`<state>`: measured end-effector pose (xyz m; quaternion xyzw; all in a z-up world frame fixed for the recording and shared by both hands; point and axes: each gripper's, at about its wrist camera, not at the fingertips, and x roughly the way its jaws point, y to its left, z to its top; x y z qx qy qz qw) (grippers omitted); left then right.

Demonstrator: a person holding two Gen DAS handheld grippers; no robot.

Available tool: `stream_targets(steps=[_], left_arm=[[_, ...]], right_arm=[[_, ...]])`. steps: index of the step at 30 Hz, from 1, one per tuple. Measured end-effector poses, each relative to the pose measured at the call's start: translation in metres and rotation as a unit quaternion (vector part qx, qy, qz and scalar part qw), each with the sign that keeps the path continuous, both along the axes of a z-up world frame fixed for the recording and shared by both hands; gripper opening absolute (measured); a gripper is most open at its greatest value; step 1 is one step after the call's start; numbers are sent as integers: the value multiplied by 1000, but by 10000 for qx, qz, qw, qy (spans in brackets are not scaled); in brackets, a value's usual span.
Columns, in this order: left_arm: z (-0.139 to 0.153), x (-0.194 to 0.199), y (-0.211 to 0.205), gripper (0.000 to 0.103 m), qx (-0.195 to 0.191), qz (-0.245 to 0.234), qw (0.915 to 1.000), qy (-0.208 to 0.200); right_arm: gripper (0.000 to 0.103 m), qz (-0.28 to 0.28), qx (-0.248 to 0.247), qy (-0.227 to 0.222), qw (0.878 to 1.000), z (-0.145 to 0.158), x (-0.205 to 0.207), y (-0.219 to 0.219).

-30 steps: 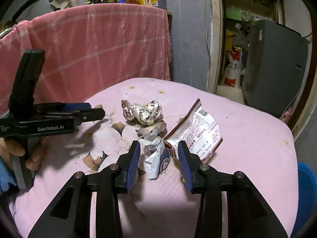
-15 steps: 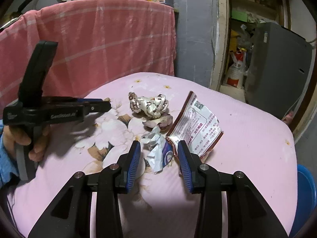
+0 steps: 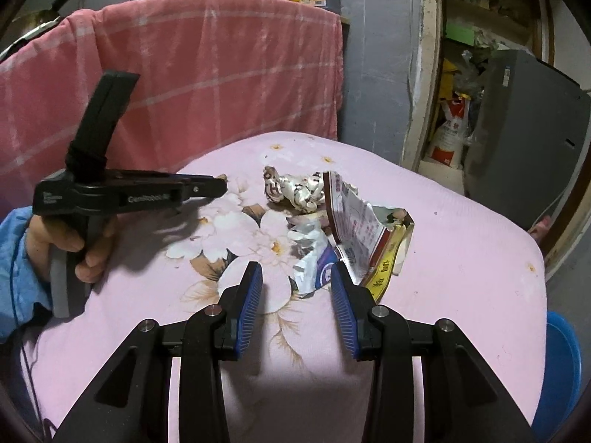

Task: Collect trash
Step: 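Grasp the brown nut shell with the left tool while the right tool grasps silver foil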

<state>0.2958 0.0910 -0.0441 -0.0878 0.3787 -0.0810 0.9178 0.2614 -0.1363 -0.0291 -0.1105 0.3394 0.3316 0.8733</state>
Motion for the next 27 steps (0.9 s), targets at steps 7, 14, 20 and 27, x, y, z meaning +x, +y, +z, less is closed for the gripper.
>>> stream_targets(steps=[7,14,20,27], left_arm=[[0,0,1,13,-23,-10,10000,-6],[1,-2,-2,13,-3,-90,10000,-30],[4,-8,-7,13,77,-183,9997,-141],[18,-33,-14,13,32,-145,9984,-552]], right_arm=[[36,-138,-127,284,9994,-16,15,2],[36,-225,-164,361,9990,-20,34,10],[15,-120,-179,310,9993,-20,31,10],[13,117,442,258,9986,-9,17,1]])
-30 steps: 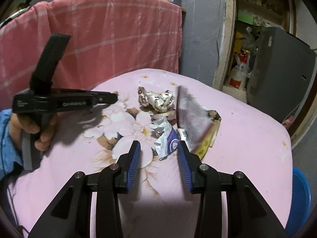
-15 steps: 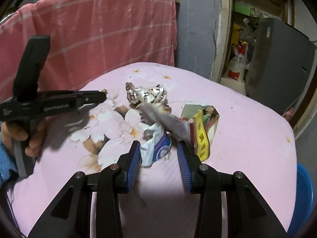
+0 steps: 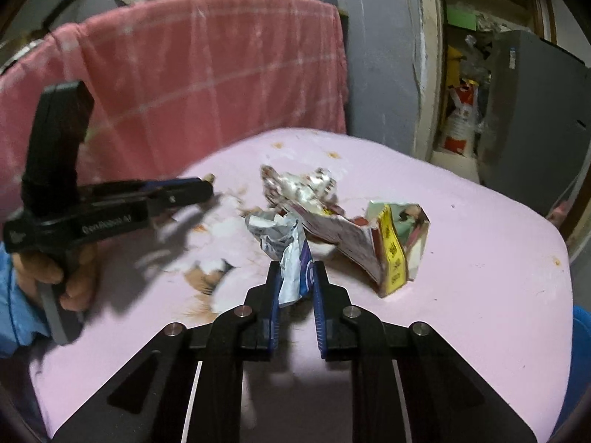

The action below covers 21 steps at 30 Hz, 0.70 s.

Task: Collect trash
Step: 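Grasp the brown nut shell with the left tool while the right tool grasps silver foil, then carry both items over the blue bucket and open both tools to drop them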

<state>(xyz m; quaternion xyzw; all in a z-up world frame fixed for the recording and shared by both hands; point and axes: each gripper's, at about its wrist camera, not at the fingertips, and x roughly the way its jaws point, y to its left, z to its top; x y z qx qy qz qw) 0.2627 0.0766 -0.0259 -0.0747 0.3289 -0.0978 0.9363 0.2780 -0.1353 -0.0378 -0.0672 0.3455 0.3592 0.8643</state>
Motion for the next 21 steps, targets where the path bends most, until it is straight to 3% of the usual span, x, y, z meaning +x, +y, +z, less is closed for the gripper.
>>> stream_targets(steps=[9,21], left_arm=[[33,-29,-25,13,-233,-72,9973,-689],[96,-38,-112,13,-429,-612,9808,-1802]], right_arm=[[13,-29,607,-667,9959,43,-29,-18],[13,-1009,1050,-1784,9731,107,-60,-100]])
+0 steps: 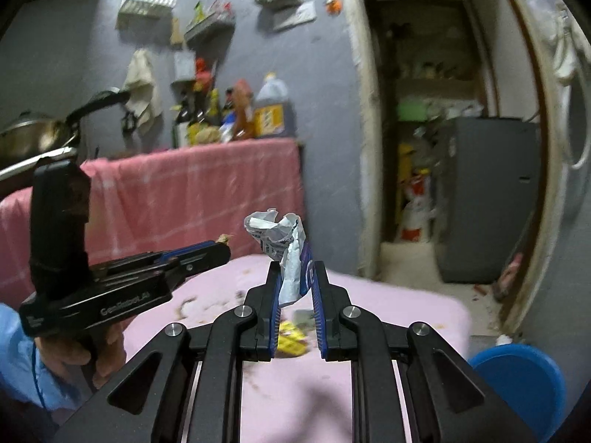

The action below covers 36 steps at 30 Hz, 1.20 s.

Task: Collect trash
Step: 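Carry both items over the blue bucket and open both tools to drop them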

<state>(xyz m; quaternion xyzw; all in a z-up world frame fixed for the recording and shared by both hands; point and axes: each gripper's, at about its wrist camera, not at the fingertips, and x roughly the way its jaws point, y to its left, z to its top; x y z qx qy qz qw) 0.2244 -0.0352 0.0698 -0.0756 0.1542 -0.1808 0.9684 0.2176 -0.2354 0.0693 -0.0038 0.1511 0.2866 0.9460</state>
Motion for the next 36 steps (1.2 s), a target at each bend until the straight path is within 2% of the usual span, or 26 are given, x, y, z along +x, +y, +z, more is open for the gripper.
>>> stream_targets(steps=[3,7,15,20,25,30,36], left_arm=[[9,2,-28,13,-25,-176,9997,-167],[14,9,-71,13,-142,-487,9985,-181],[6,32,-150,13,-118,-1088,9940,-60],[-9,47,-197,13,-1,-1407,9898,220],[-29,62,-235,13,185,-1651,9838,677],[-45,71,-254,13,288,-1786,9786,977],[-61,86,-266,14,388,-1791,9729,1408]], right_arm=[[13,-364,29,-140,9992,7,-1,-24],[13,-1023,96,-222,9945,9,-1,-68],[14,-2196,-51,-64,9756,-4,6,-148],[15,-2531,77,240,9671,-19,11,-184],[15,-2735,121,597,9599,-39,18,-206],[15,-2815,127,871,9555,-53,23,-220],[20,-2883,264,1205,9496,-70,33,-232]])
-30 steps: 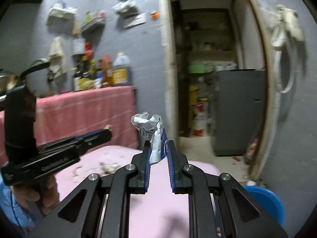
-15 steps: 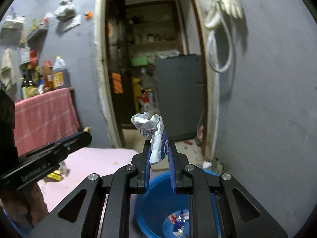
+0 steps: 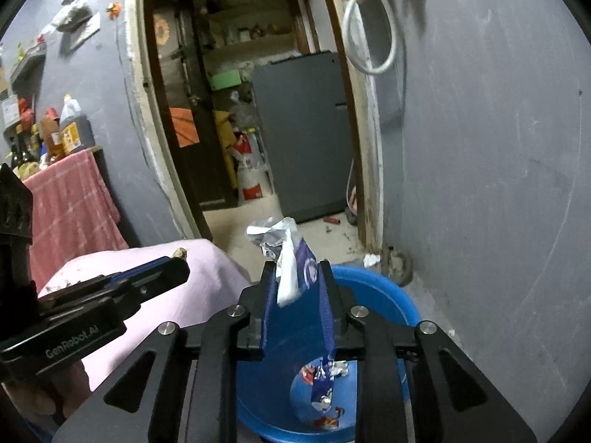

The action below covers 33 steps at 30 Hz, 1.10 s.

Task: Collect trash
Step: 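Carry both items over the blue bucket and open both tools to drop them, then bring both tools back over the trash on the table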

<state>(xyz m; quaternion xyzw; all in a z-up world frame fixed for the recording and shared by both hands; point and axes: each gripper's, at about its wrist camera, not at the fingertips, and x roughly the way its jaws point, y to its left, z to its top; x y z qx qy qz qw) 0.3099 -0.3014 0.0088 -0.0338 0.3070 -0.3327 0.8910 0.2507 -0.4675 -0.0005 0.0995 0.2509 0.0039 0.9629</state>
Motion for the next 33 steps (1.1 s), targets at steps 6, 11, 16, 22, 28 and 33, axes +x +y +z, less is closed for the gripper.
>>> stream_targets(steps=[6,11,16,22,28,33], left_arm=[[-9,4,2,33,-22,95,9999,118],[-4,7,13,33,-95,250,9996,95],[6,5,30,45,-204,512,9985,-35],[28,-6,57,63,-200,867,9948,-489],[52,-26,92,95,-327,1269,9858,-1046],[68,-40,128,100,-395,1644,9765,-1337]], right_arm=[[27,-66,133,125,9998,-8,1,-8],[33,-89,142,102,9998,-5,3,-6],[48,-115,140,-55,9998,0,-1,-6],[72,-132,62,-522,9985,17,-13,1],[92,30,-27,-1039,9946,39,-26,21],[103,198,-138,-1447,9892,58,-33,45]])
